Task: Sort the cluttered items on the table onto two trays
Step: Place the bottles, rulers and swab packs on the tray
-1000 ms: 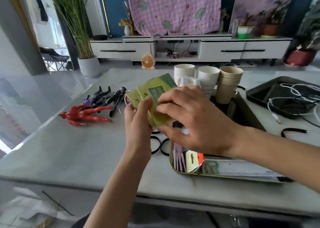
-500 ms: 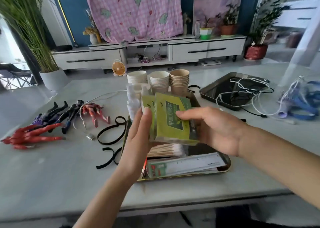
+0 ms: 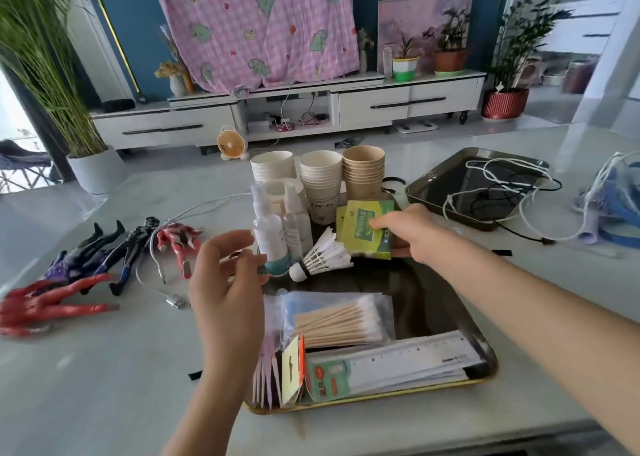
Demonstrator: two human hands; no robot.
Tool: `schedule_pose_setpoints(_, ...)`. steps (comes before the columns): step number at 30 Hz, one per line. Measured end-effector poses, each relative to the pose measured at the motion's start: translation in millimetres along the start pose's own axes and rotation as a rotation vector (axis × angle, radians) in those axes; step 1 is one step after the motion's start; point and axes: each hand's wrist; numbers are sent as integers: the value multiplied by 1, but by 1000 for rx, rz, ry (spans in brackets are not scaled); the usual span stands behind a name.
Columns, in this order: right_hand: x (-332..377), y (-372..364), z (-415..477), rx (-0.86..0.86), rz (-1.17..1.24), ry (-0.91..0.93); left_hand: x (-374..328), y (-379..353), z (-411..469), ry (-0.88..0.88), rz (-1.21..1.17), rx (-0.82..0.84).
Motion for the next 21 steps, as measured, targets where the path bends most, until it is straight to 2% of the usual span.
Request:
schedule_pose_setpoints(3,0,-9,2,-4,-126,77,3,2,4,26,22,22)
schedule_pose_setpoints(6,4,-8,7,-26,-154,110,6,-1,3,43,54,57)
schedule_pose_setpoints(16,6,-9,16,-4,-88,44,12,-6,2,155,89,105)
schedule_pose_setpoints(21,4,-15,12,-10,-411,137,14,-8,-2,196,173,213)
Point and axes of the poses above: each hand's wrist, its own z-axis towards the middle knuckle, its own y-axis out of the back of the hand, x = y × z, and after that the axes turned 3 degrees about x, right-handed
